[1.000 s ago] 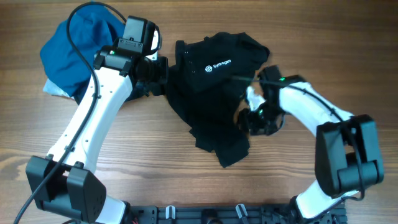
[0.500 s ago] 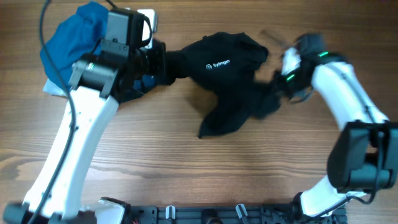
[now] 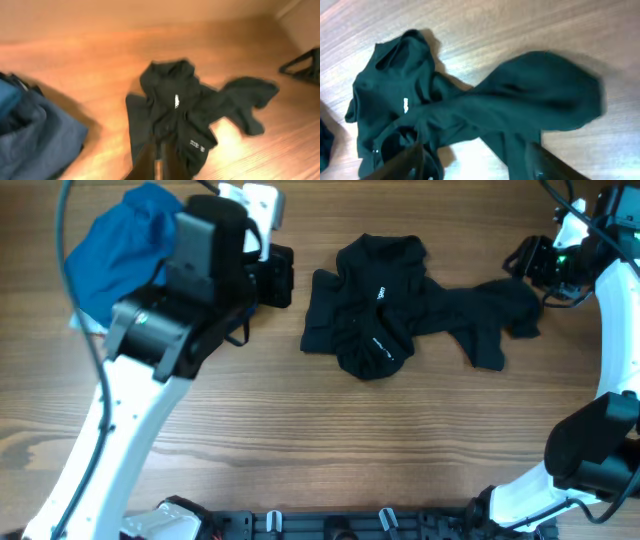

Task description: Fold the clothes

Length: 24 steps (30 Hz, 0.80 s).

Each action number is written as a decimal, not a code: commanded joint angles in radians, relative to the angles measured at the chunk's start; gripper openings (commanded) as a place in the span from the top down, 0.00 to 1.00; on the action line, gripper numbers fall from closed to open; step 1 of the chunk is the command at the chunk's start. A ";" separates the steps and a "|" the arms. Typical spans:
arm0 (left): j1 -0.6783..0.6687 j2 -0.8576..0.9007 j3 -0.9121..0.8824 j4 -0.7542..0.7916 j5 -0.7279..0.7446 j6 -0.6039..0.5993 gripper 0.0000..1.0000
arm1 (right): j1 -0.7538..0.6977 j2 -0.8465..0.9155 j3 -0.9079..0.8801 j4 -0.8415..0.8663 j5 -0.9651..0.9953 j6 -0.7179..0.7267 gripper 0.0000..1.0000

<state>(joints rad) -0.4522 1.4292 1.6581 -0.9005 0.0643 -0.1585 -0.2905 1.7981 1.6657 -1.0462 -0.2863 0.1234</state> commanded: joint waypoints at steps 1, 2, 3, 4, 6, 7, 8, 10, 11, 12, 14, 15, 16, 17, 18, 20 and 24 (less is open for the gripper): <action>-0.048 0.087 0.006 -0.040 0.083 0.020 0.77 | -0.001 -0.021 -0.020 -0.022 0.066 0.037 0.30; -0.068 0.122 0.006 -0.039 0.119 0.021 0.70 | -0.001 -0.021 -0.028 -0.022 0.065 0.042 0.29; -0.089 0.159 0.006 -0.032 0.135 0.021 0.61 | -0.001 -0.021 -0.038 -0.022 0.062 0.064 0.29; -0.114 0.206 0.006 -0.015 0.138 0.021 0.56 | -0.001 -0.021 -0.045 -0.025 0.062 0.076 0.29; -0.156 0.298 0.006 0.035 0.153 0.021 0.47 | -0.001 -0.021 -0.058 -0.030 0.062 0.097 0.28; -0.178 0.353 0.006 0.073 0.170 0.021 0.43 | -0.001 -0.021 -0.063 -0.034 0.062 0.115 0.28; -0.196 0.405 0.006 0.115 0.181 0.021 0.41 | -0.001 -0.021 -0.069 -0.034 0.061 0.123 0.27; -0.230 0.499 0.006 0.205 0.179 0.021 0.35 | 0.000 -0.020 -0.071 -0.041 0.061 0.123 0.27; -0.240 0.536 0.006 0.238 0.178 0.021 0.34 | 0.000 -0.020 -0.071 -0.042 0.058 0.123 0.27; -0.251 0.584 0.006 0.279 0.178 0.021 0.34 | -0.001 -0.020 -0.071 -0.043 0.053 0.123 0.27; -0.259 0.636 0.006 0.311 0.171 0.020 0.33 | 0.000 -0.020 -0.071 -0.044 0.050 0.124 0.27; -0.261 0.670 0.006 0.316 0.149 0.019 0.33 | 0.000 -0.020 -0.071 -0.044 0.050 0.124 0.27; -0.260 0.689 0.006 0.313 0.137 0.019 0.34 | 0.000 -0.020 -0.071 -0.044 0.047 0.123 0.27; -0.260 0.710 0.006 0.303 0.124 0.016 0.35 | 0.000 -0.020 -0.071 -0.043 0.045 0.123 0.27; -0.260 0.714 0.006 0.299 0.124 0.016 0.36 | 0.000 -0.020 -0.071 -0.043 0.043 0.124 0.27; -0.261 0.719 0.006 0.282 0.124 0.016 0.44 | 0.000 -0.020 -0.071 -0.042 0.043 0.123 0.27; -0.261 0.727 0.006 0.213 0.080 0.017 0.78 | -0.001 -0.020 -0.071 -0.036 0.043 0.123 0.27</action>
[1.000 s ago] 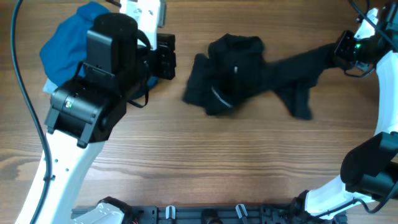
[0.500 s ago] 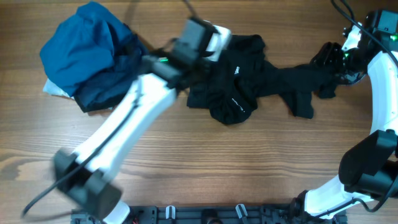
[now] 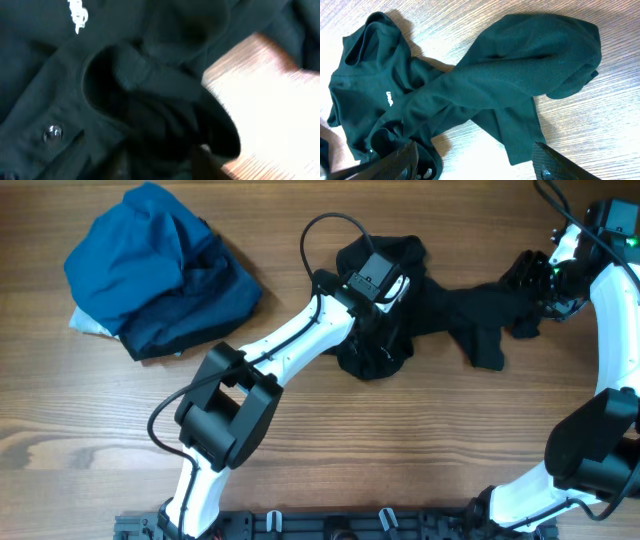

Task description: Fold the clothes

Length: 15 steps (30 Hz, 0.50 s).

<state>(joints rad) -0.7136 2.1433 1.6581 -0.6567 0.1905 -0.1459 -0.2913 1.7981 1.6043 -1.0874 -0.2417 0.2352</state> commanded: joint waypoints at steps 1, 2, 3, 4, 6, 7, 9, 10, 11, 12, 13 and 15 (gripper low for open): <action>0.000 0.018 0.004 -0.036 -0.060 0.004 0.87 | 0.000 -0.020 -0.010 0.006 -0.002 0.011 0.27; 0.000 0.021 0.003 -0.041 -0.067 0.004 0.94 | 0.000 -0.020 -0.010 0.007 -0.002 0.011 0.27; 0.000 0.024 0.002 -0.052 -0.074 0.004 0.96 | 0.000 -0.020 -0.010 0.007 -0.002 0.011 0.27; 0.000 0.025 0.002 -0.067 -0.085 0.004 0.96 | 0.000 -0.020 -0.010 0.007 -0.002 0.011 0.27; 0.000 0.024 0.003 -0.116 -0.128 0.004 0.96 | 0.000 -0.020 -0.010 0.007 -0.002 0.011 0.27; 0.000 0.014 0.003 -0.146 -0.143 0.004 0.96 | 0.000 -0.020 -0.010 0.007 -0.002 0.011 0.27; 0.000 -0.021 0.006 -0.209 -0.168 0.003 0.96 | 0.000 -0.020 -0.010 0.007 -0.002 0.011 0.27; 0.000 -0.045 0.011 -0.247 -0.190 0.003 0.96 | 0.000 -0.020 -0.010 0.008 -0.002 0.011 0.27; 0.000 -0.077 0.018 -0.294 -0.234 0.003 0.96 | 0.000 -0.020 -0.010 0.010 -0.002 0.011 0.27; 0.000 -0.122 0.023 -0.347 -0.292 0.003 0.96 | 0.000 -0.020 -0.010 0.011 -0.001 0.011 0.27; 0.000 -0.164 0.024 -0.390 -0.339 0.003 0.96 | 0.000 -0.020 -0.010 0.012 -0.001 0.011 0.27; 0.003 -0.226 0.024 -0.459 -0.403 0.004 0.96 | 0.000 -0.020 -0.010 0.012 -0.001 0.011 0.27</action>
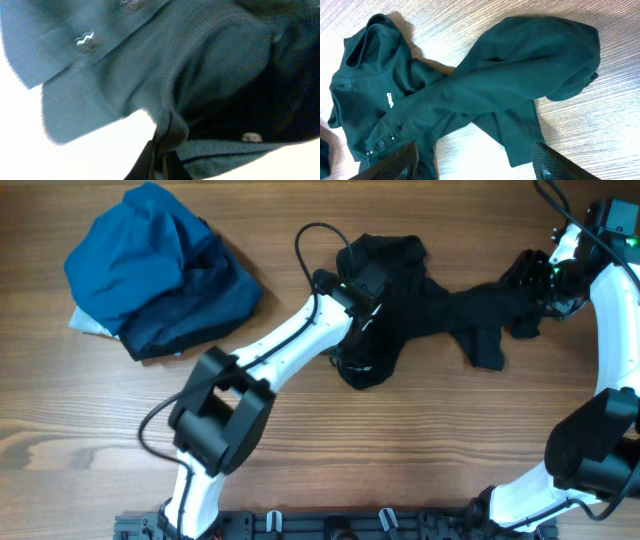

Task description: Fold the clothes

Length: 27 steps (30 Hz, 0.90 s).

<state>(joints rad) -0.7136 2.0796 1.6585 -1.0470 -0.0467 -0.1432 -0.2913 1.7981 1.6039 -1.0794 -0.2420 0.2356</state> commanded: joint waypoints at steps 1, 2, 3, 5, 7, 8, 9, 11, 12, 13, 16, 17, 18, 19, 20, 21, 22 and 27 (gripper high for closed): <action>0.008 -0.184 0.023 -0.098 -0.181 0.002 0.96 | 0.000 -0.020 -0.010 0.003 -0.001 0.010 0.27; 0.019 -0.209 0.023 -0.145 -0.191 0.006 0.96 | 0.000 -0.020 -0.010 -0.002 -0.001 0.011 0.27; 0.027 -0.216 0.023 -0.169 -0.191 0.009 0.96 | 0.000 -0.020 -0.010 -0.008 -0.001 0.011 0.27; 0.049 -0.214 0.023 -0.224 -0.193 0.008 0.96 | 0.000 -0.020 -0.026 -0.023 -0.001 0.011 0.27; 0.066 -0.212 0.023 -0.248 -0.234 -0.032 0.96 | 0.000 -0.020 -0.061 -0.018 0.008 0.011 0.27; 0.076 -0.212 0.023 -0.258 -0.268 -0.060 0.96 | 0.000 -0.020 -0.090 -0.007 0.017 0.011 0.27; 0.089 -0.212 0.023 -0.272 -0.307 -0.084 0.96 | 0.000 -0.020 -0.124 0.012 0.029 0.013 0.27; 0.119 -0.212 0.023 -0.280 -0.324 -0.098 0.96 | -0.001 -0.020 -0.209 0.061 0.063 0.049 0.31; 0.131 -0.212 0.023 -0.281 -0.321 -0.100 0.96 | -0.003 -0.020 -0.243 0.076 0.063 0.058 0.33; 0.147 -0.212 0.023 -0.286 -0.323 -0.100 0.96 | -0.004 -0.020 -0.283 0.087 0.063 0.063 0.35; 0.183 -0.212 0.023 -0.302 -0.325 -0.101 0.96 | -0.003 -0.020 -0.361 0.086 0.051 0.064 0.23; 0.198 -0.212 0.023 -0.301 -0.325 -0.101 0.96 | -0.003 -0.020 -0.385 0.089 0.029 0.063 0.20; 0.210 -0.212 0.023 -0.301 -0.325 -0.101 0.96 | -0.003 -0.020 -0.409 0.097 -0.004 0.062 0.18; 0.220 -0.212 0.023 -0.301 -0.325 -0.101 0.96 | -0.003 -0.020 -0.434 0.111 -0.037 0.056 0.16; 0.229 -0.212 0.023 -0.301 -0.325 -0.101 0.96 | -0.003 -0.020 -0.452 0.123 -0.056 0.055 0.17; 0.234 -0.212 0.023 -0.300 -0.325 -0.101 0.96 | -0.003 -0.020 -0.471 0.137 -0.083 0.055 0.21; 0.240 -0.212 0.023 -0.299 -0.325 -0.101 0.96 | -0.003 -0.020 -0.483 0.147 -0.102 0.054 0.35; 0.254 -0.213 0.023 -0.301 -0.327 -0.105 0.96 | -0.004 -0.024 -0.494 0.268 -0.374 -0.037 0.96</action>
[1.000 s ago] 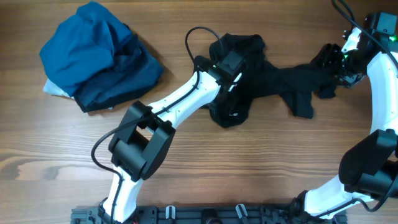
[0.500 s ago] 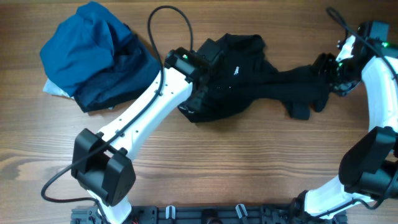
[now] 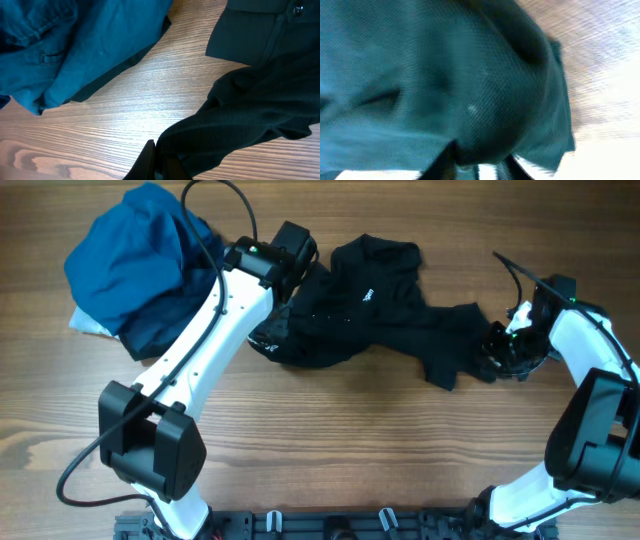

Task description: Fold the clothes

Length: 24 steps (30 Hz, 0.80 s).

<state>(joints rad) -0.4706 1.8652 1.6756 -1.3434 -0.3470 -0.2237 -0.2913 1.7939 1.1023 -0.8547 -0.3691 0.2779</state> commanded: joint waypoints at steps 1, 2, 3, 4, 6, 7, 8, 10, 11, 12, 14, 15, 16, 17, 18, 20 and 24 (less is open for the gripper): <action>0.013 0.001 0.006 -0.008 -0.029 -0.025 0.96 | -0.004 -0.019 0.029 0.035 -0.271 -0.084 0.96; 0.016 0.001 0.006 -0.012 -0.033 -0.025 0.96 | -0.004 -0.019 0.055 0.017 -0.265 -0.085 0.96; 0.020 -0.001 0.006 -0.016 -0.035 -0.024 0.96 | -0.004 -0.020 0.092 -0.011 -0.242 -0.093 0.96; 0.027 -0.002 0.006 -0.019 -0.040 -0.024 0.96 | -0.004 -0.021 0.148 -0.050 -0.203 -0.111 0.96; 0.043 -0.007 0.006 -0.027 -0.040 -0.025 0.96 | -0.004 -0.030 0.251 -0.132 -0.113 -0.119 0.96; 0.049 -0.013 0.006 -0.031 -0.040 -0.026 0.96 | -0.004 -0.037 0.309 -0.185 -0.040 -0.117 0.96; 0.055 -0.021 0.006 -0.034 -0.040 -0.028 0.96 | -0.004 -0.043 0.367 -0.243 0.048 -0.112 0.96; 0.071 -0.053 0.006 -0.038 -0.040 -0.035 0.96 | -0.004 -0.050 0.486 -0.360 0.257 -0.067 0.96; 0.082 -0.074 0.006 -0.038 -0.040 -0.045 0.96 | -0.004 -0.051 0.548 -0.407 0.352 -0.058 0.96; 0.096 -0.104 0.006 -0.037 -0.040 -0.047 0.96 | -0.004 -0.051 0.600 -0.434 0.369 -0.058 0.96; 0.110 -0.148 0.006 -0.029 -0.040 -0.045 0.96 | -0.003 -0.051 0.641 -0.441 0.294 -0.071 0.96; 0.111 -0.166 0.006 -0.021 -0.039 -0.041 0.96 | -0.003 -0.051 0.640 -0.437 0.260 -0.082 0.96; 0.111 -0.177 0.006 -0.012 -0.035 -0.026 0.96 | -0.003 -0.048 0.640 -0.435 0.218 -0.103 0.96; 0.108 -0.180 0.006 -0.002 -0.023 -0.008 0.96 | 0.000 -0.042 0.640 -0.431 0.192 -0.120 0.95; 0.108 -0.180 0.006 0.006 -0.005 0.008 0.96 | 0.003 -0.037 0.640 -0.425 0.184 -0.125 0.95; 0.108 -0.169 0.006 0.018 0.014 0.011 0.96 | 0.018 -0.024 0.639 -0.415 0.184 -0.131 0.94; 0.108 -0.158 0.006 0.003 0.013 0.007 0.96 | 0.052 -0.006 0.639 -0.438 0.171 -0.183 0.94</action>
<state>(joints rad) -0.3775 1.6966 1.6760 -1.3254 -0.3233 -0.2295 -0.2611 1.7603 1.7279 -1.2793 -0.1867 0.1543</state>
